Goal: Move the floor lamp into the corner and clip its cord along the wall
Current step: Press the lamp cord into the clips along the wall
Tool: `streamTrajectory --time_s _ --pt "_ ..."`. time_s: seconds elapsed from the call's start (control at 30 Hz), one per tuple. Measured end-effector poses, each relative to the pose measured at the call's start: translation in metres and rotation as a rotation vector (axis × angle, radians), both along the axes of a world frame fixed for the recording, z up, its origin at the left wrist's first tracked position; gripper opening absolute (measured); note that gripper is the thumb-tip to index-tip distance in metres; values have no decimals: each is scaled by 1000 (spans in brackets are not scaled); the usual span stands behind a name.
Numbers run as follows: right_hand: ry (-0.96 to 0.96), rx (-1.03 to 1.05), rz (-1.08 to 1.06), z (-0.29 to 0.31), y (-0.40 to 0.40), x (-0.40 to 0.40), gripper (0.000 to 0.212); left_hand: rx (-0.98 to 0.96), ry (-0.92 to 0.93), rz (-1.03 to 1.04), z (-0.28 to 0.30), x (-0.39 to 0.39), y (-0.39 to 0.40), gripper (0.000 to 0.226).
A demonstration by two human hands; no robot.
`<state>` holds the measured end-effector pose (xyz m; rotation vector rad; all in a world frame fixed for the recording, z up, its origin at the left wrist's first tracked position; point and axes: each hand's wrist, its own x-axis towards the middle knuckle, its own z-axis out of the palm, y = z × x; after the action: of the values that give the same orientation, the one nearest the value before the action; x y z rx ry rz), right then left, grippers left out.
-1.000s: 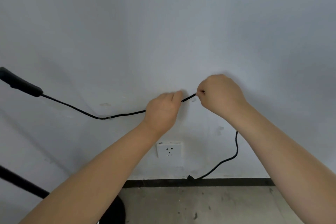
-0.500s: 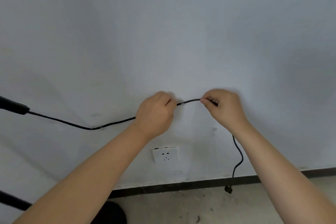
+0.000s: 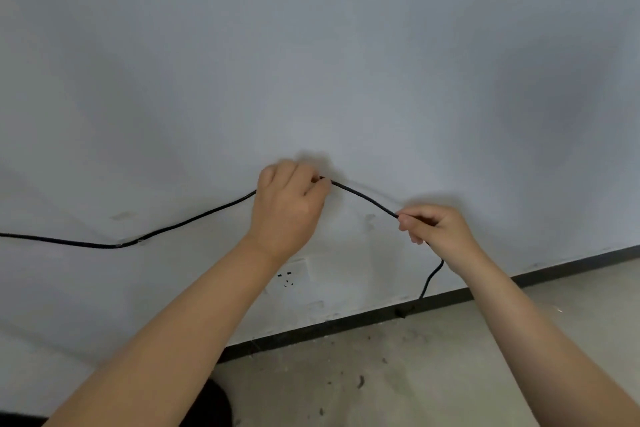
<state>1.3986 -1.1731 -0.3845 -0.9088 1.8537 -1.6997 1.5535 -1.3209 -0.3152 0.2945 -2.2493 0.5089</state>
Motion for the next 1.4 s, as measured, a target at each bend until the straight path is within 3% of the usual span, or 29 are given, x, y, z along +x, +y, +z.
streamTrajectory --time_s 0.07,0.17,0.23,0.37,0.8,0.97,1.4 --pt "-62 14 -14 -16 8 -2 18 145 -53 -99 -18 -5 13 10" --pt "-118 79 -17 -38 13 -2 13 726 -108 -44 -41 -15 37 11" --pt "-120 164 5 -51 12 2 12 1047 -47 12 -56 -23 44 12" --pt "-99 229 -58 -71 3 11 19 1266 72 17 -77 -37 49 12" --pt "80 218 -209 -71 -17 8 37 1264 275 149 -89 -60 44 10" --pt "95 229 -187 -75 -22 5 28 1237 289 167 -90 -64 42 12" --pt "70 165 -216 -113 -32 25 21 1137 85 83 -83 -57 33 10"
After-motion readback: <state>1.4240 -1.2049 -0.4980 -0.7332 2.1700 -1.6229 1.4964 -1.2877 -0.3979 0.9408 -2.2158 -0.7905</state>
